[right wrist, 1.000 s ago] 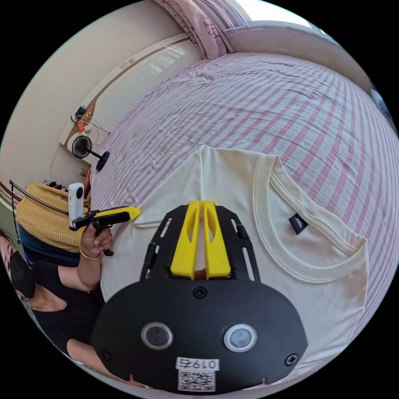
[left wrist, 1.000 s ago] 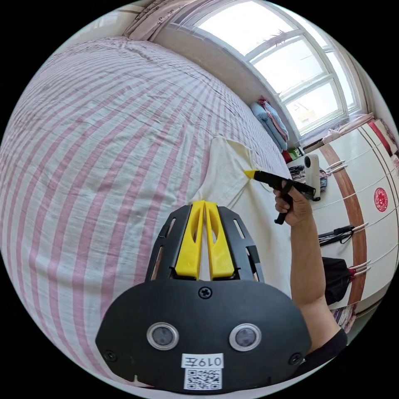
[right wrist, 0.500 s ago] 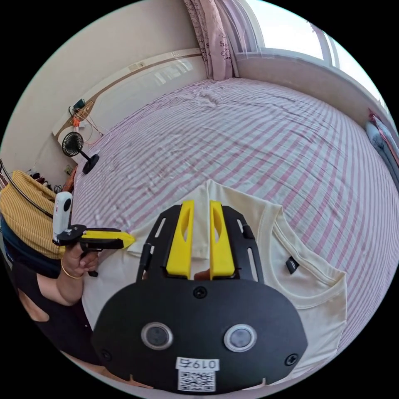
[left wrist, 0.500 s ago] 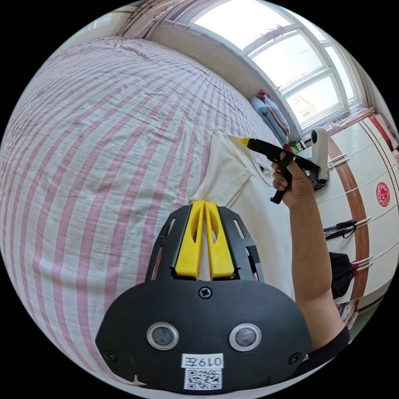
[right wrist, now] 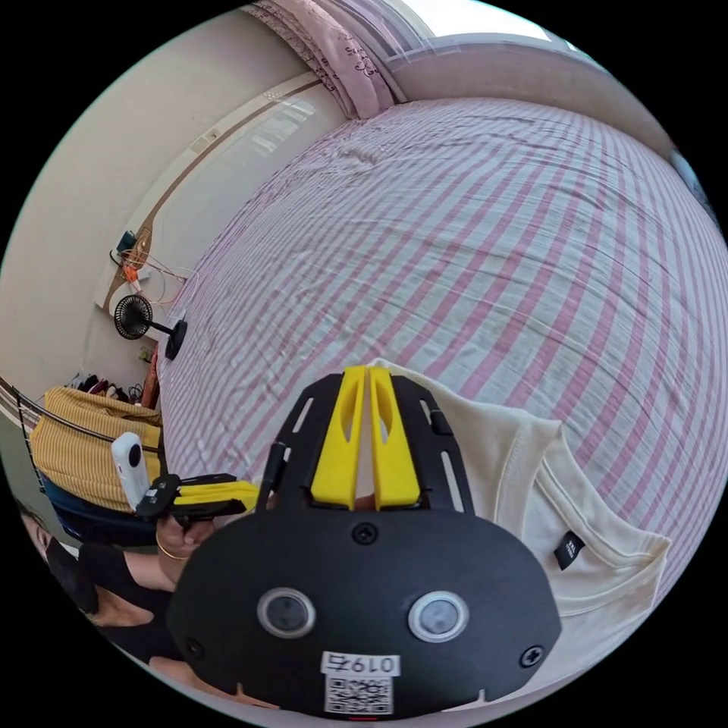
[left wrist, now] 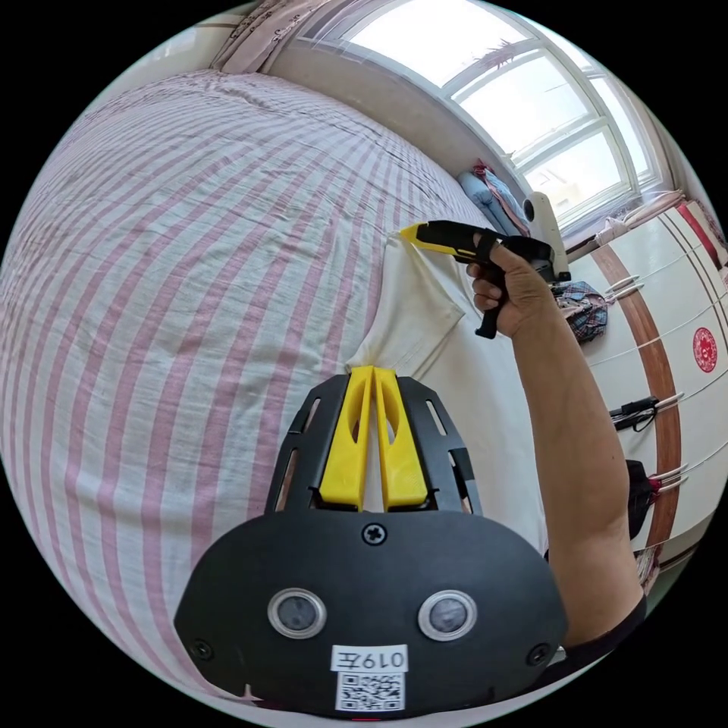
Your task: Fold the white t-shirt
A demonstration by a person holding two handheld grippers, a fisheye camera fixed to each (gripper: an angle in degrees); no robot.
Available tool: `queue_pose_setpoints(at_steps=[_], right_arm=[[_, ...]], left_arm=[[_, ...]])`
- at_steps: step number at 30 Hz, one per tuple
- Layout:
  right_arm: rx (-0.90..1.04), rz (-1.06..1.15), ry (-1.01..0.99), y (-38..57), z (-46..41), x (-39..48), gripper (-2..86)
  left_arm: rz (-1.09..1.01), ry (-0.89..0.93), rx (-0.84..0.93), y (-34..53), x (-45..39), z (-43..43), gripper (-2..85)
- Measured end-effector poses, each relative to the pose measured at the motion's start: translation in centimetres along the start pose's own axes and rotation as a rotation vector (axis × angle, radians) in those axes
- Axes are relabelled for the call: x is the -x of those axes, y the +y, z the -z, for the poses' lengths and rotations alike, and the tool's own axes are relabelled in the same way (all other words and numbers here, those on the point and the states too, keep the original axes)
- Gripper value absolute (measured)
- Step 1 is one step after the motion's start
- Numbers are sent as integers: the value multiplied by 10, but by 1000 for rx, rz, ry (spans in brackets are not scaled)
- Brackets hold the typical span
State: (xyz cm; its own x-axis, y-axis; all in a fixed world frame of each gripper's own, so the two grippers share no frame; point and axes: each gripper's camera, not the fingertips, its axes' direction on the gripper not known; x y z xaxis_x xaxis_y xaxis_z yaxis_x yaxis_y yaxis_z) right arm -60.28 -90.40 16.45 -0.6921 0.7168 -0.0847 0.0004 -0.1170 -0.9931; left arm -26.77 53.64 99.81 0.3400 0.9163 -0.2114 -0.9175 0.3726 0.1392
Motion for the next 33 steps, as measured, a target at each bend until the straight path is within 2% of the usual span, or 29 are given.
queue_pose_setpoints(at_steps=[4,9,13,16,20,23,27,30,33], right_arm=[[-49,32,73,11,7,11,-4],[35,55,119,24,-11,20,14],[-22,70,77,47,9,28,73],[-77,92,88,74,34,38,75],[-62,126,100,120,51,51,58],[-4,179,120,163,51,64,50],[-17,229,201,216,55,77,73],[-7,220,247,245,56,80,81],[17,185,227,268,54,77,76]], left_arm=[[-24,-47,-1,0,-6,5,9],[-17,-49,0,1,-4,12,9],[24,39,3,2,9,21,9],[52,134,-18,5,16,31,9],[60,221,-162,14,20,52,9],[29,145,-164,17,14,50,8],[-33,74,-177,23,2,54,8],[-67,-114,-128,27,-13,54,7],[-69,-128,-108,32,-16,57,7]])
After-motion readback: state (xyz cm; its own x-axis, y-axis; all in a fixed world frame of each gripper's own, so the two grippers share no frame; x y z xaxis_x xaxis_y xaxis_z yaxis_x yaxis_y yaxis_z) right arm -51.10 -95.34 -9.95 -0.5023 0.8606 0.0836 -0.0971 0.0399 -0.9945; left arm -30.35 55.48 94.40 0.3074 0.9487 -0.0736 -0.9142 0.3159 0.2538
